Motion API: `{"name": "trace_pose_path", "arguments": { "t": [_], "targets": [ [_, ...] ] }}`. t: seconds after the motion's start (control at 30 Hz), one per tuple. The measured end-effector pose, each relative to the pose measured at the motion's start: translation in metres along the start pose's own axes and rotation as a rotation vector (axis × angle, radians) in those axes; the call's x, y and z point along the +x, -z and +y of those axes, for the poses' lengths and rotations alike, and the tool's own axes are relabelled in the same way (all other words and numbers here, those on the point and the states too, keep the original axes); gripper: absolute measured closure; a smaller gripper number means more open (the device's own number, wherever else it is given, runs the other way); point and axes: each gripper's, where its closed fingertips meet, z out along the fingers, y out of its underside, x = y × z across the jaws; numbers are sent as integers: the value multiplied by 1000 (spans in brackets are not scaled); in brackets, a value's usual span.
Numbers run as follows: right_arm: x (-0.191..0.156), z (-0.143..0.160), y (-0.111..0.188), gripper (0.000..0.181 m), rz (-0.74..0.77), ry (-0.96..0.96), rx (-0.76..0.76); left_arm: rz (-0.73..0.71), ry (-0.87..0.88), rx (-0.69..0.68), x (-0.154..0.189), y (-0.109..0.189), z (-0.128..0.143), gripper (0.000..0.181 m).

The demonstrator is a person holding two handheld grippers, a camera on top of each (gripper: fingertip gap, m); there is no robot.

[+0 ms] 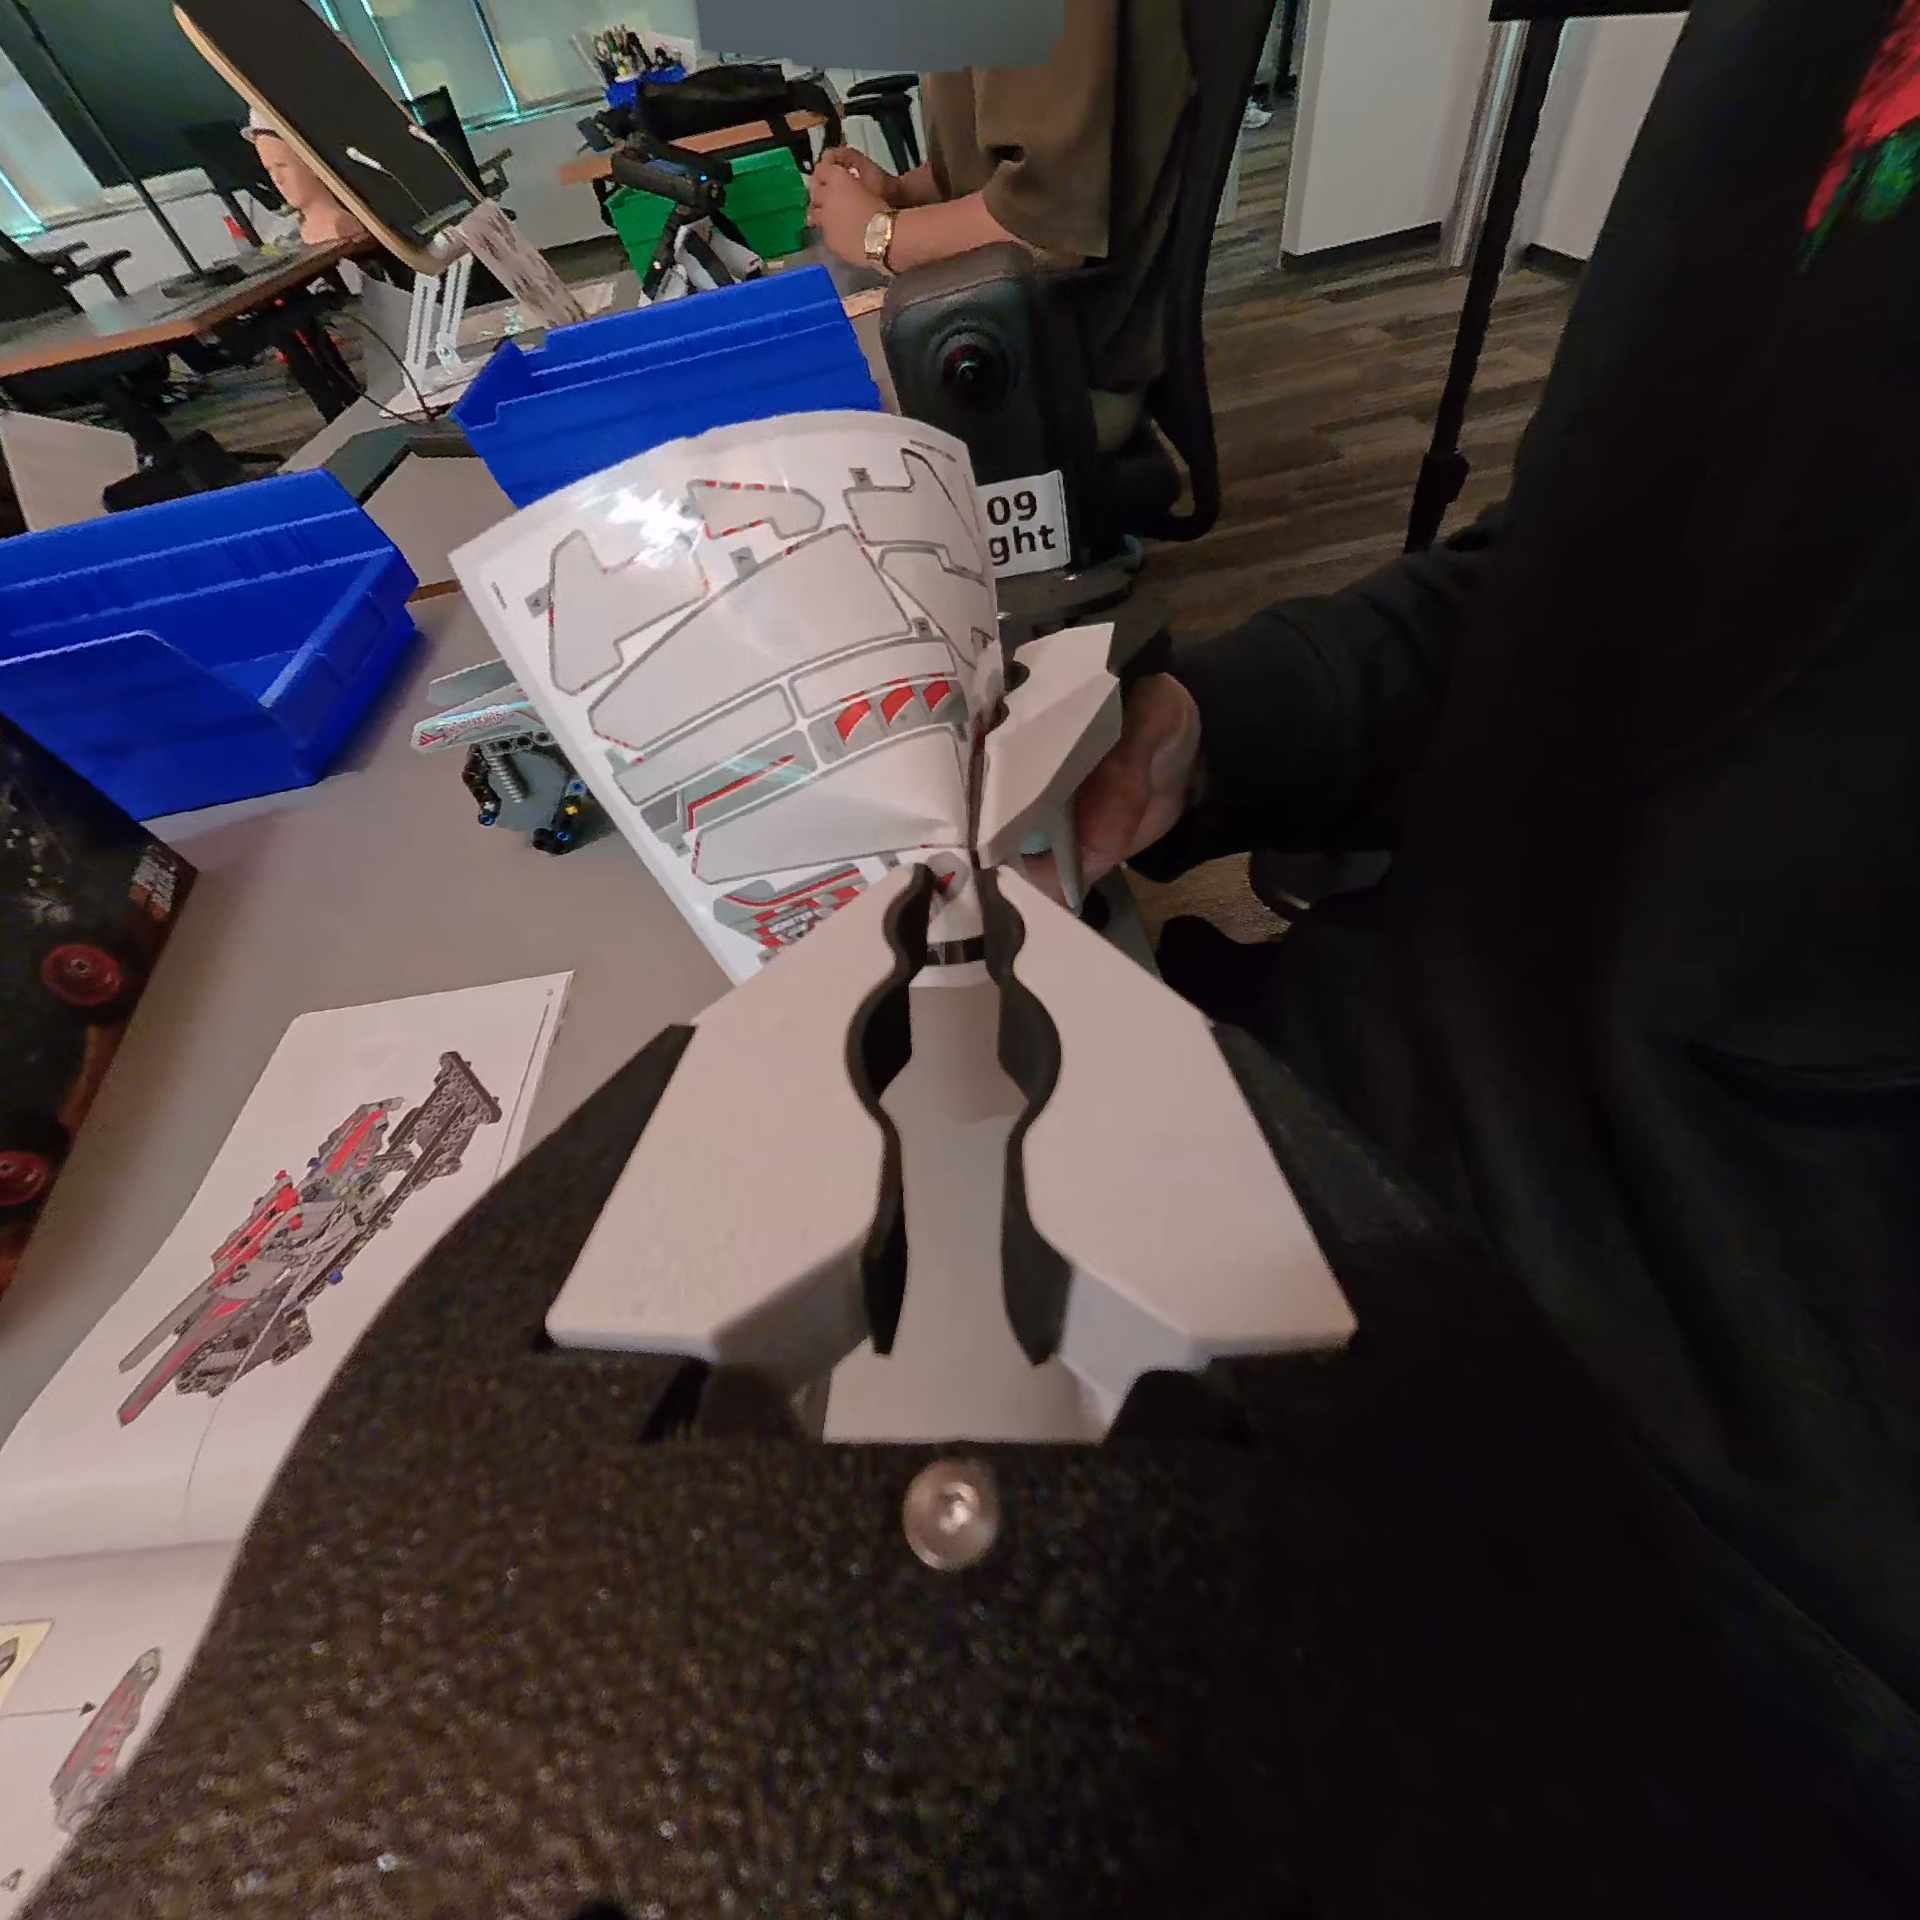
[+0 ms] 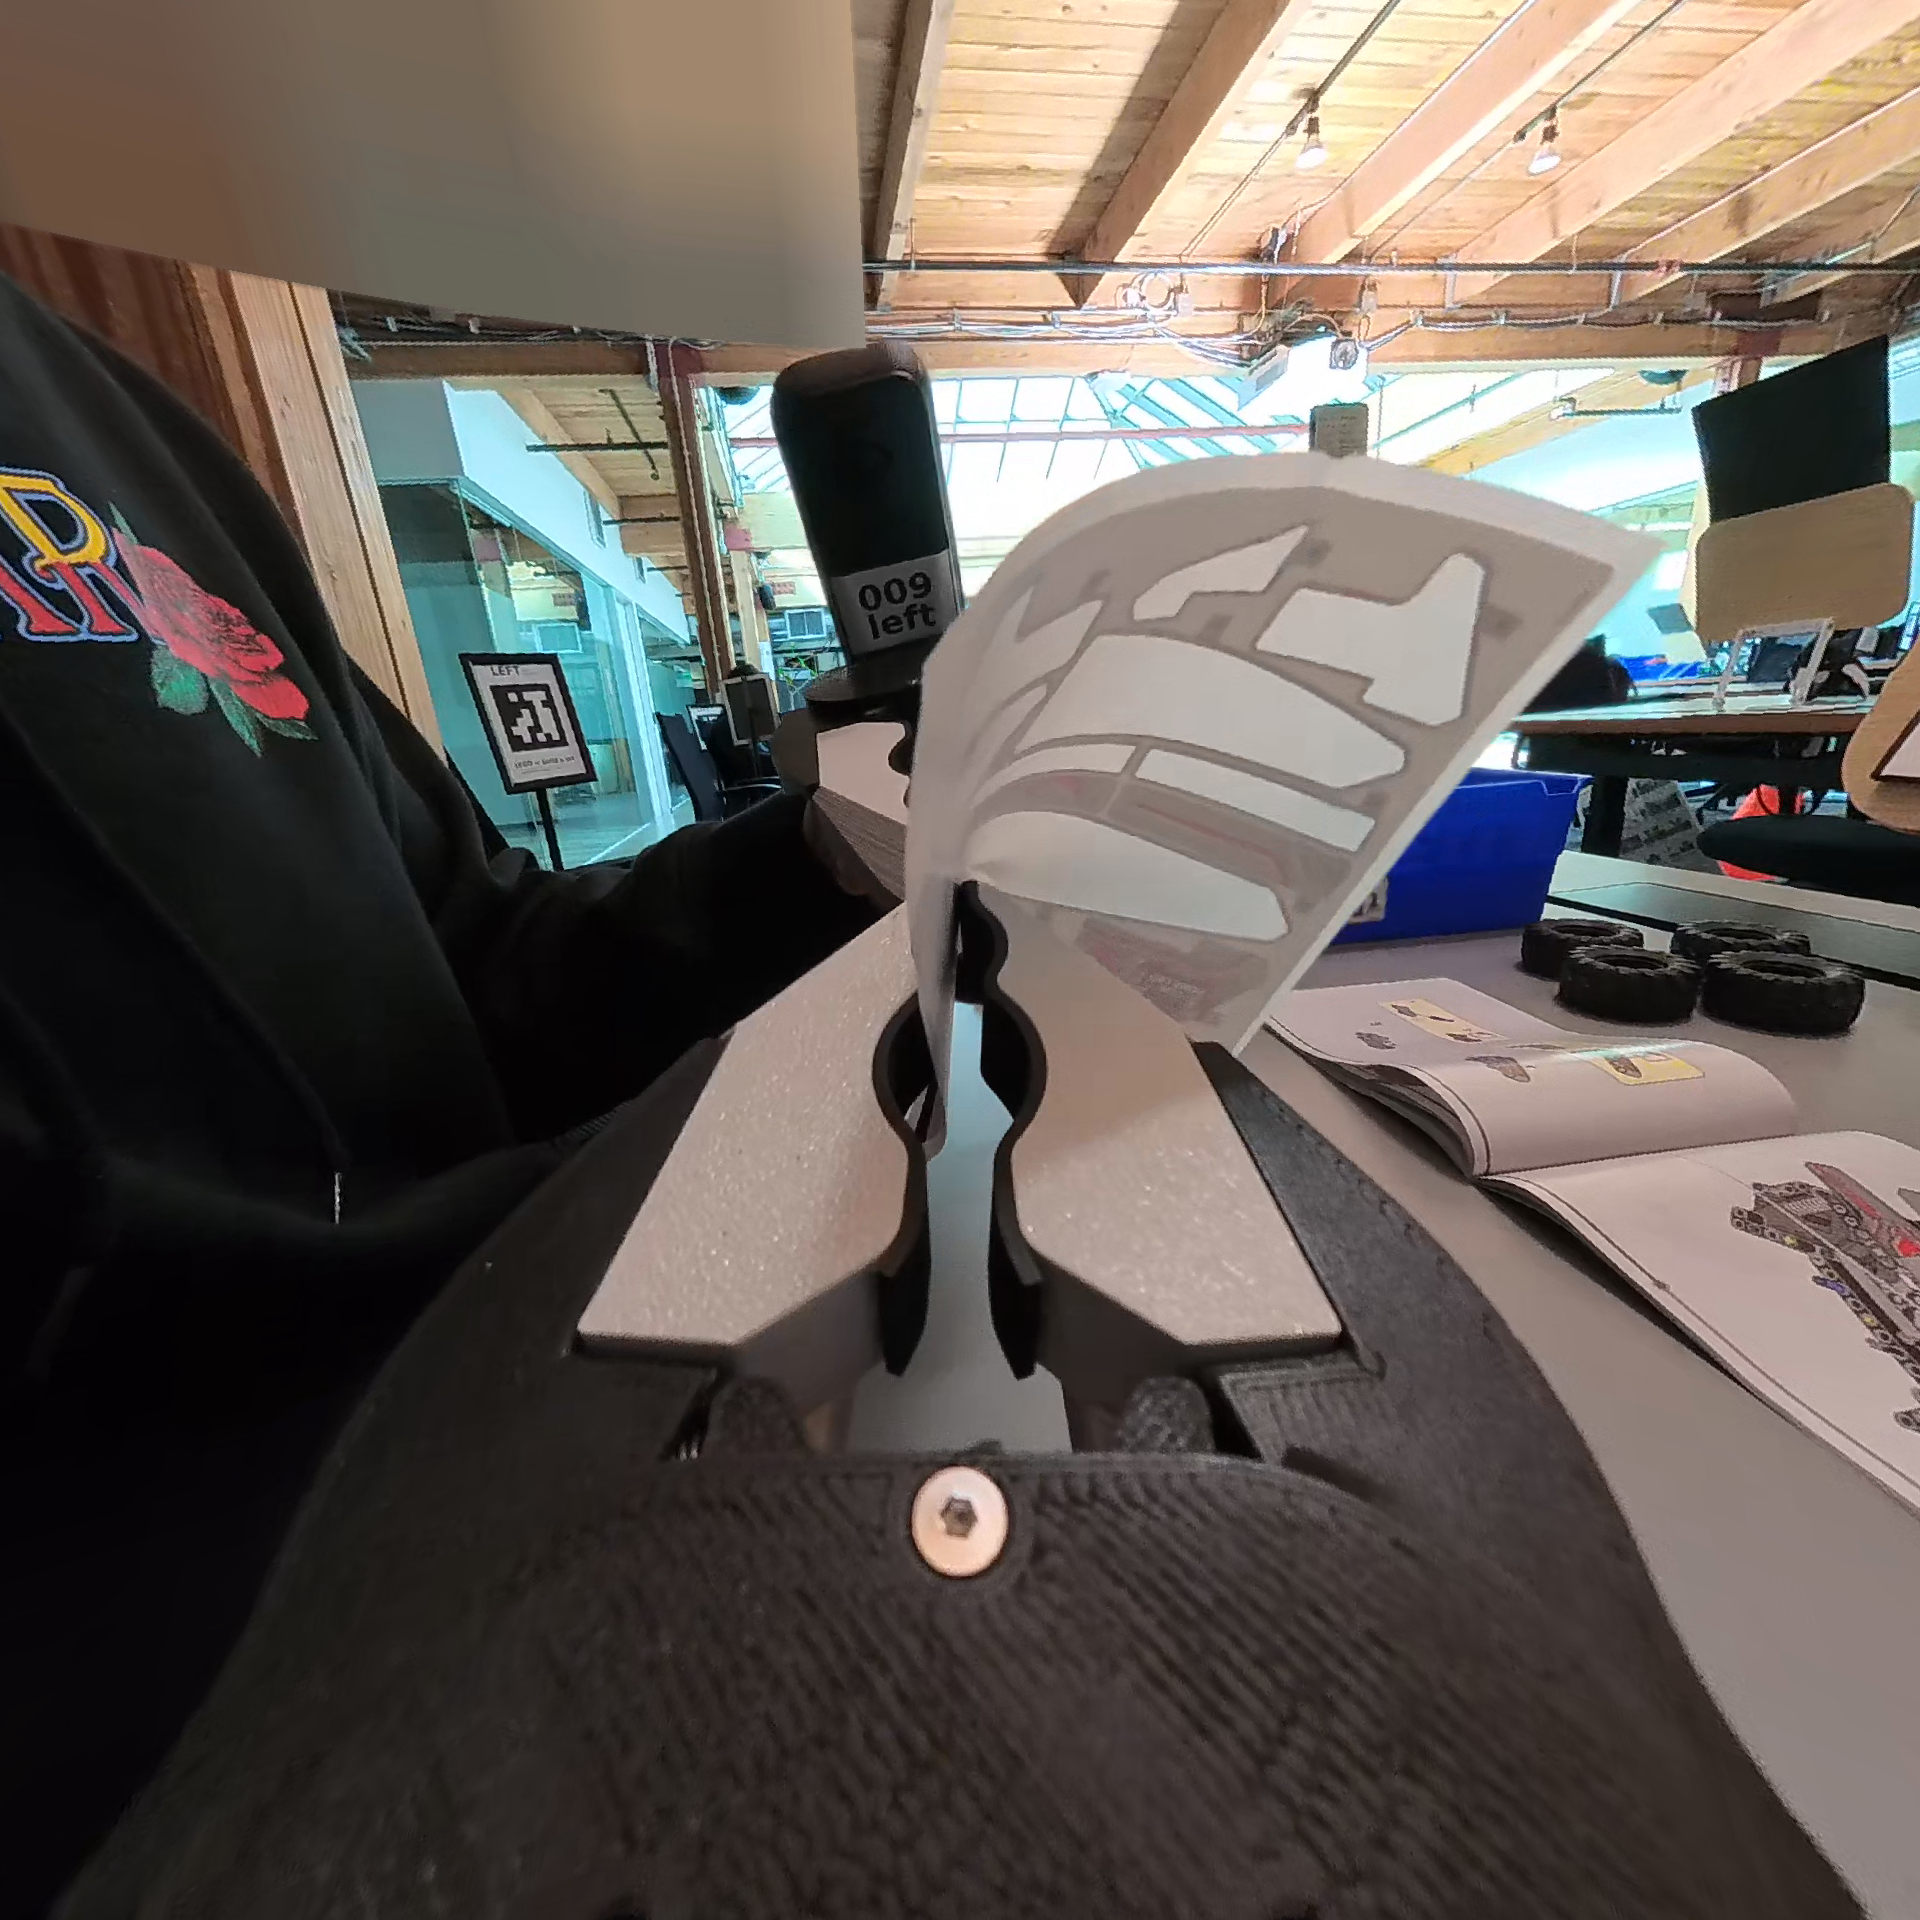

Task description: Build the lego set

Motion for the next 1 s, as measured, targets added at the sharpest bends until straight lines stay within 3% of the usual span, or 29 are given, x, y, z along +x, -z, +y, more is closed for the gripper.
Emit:
{"name": "trace_pose_path", "arguments": {
  "t": [0.3,0.73,1.0],
  "targets": [
    [5,0,1,181,23,-42,20,-61,-22,48,-7,8,-8,173],
    [11,1,1,181,46,-76,30,-98,-70,-24,-9,2,2,173],
    [9,0,2,181,20,-99,39,-56,-58,-11,-6,-2,1,174]
  ]
}}
